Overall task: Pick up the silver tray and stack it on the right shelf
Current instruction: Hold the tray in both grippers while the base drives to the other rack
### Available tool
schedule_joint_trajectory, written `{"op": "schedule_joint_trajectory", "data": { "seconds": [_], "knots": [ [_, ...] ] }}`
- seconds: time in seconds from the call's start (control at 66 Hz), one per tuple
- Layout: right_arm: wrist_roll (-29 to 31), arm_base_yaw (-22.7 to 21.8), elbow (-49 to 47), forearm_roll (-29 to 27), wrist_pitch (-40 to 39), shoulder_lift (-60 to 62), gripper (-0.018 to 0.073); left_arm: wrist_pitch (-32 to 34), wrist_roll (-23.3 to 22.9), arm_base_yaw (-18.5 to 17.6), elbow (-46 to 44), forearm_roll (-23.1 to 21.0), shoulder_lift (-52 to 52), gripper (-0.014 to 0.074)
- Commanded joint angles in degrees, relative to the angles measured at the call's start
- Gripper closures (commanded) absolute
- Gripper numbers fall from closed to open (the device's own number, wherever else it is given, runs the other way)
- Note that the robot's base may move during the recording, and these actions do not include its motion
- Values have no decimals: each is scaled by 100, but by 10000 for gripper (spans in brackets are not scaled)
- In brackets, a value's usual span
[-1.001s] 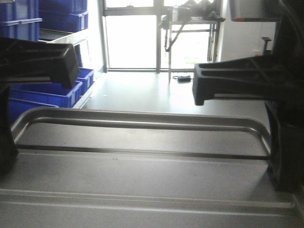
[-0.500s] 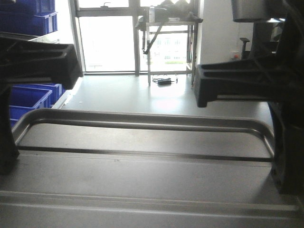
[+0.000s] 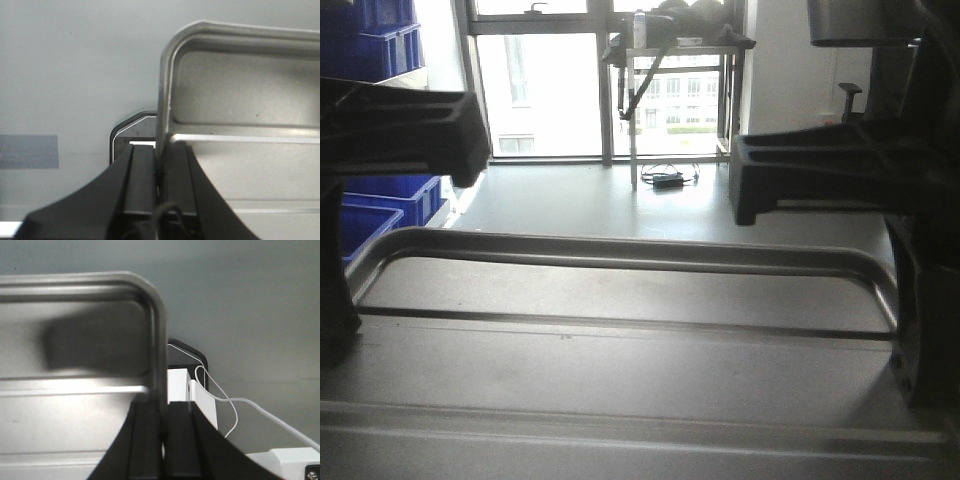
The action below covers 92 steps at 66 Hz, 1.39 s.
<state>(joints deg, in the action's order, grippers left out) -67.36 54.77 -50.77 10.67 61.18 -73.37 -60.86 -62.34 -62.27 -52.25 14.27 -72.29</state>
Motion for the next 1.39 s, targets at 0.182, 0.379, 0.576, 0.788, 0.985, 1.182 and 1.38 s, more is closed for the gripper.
{"op": "schedule_joint_trajectory", "data": {
  "seconds": [0.182,0.379,0.576,0.788,0.985,1.182,1.38],
  "knots": [
    [-5,8,-177,157,-8,136,507,98,-19,-42,-149,43,151,696],
    [-5,8,-177,157,13,136,507,98,-19,-42,-149,33,151,696],
    [-5,8,-177,157,14,136,507,98,-19,-42,-149,55,151,696],
    [-5,8,-177,157,34,136,507,89,-19,-42,-149,74,141,696],
    [-5,8,-177,157,91,136,507,89,-19,-42,-149,92,141,696],
    [-5,8,-177,157,166,136,507,89,-19,-42,-149,92,141,696],
    [-5,8,-177,157,230,136,507,89,-19,-42,-149,104,141,696]
  ]
}}
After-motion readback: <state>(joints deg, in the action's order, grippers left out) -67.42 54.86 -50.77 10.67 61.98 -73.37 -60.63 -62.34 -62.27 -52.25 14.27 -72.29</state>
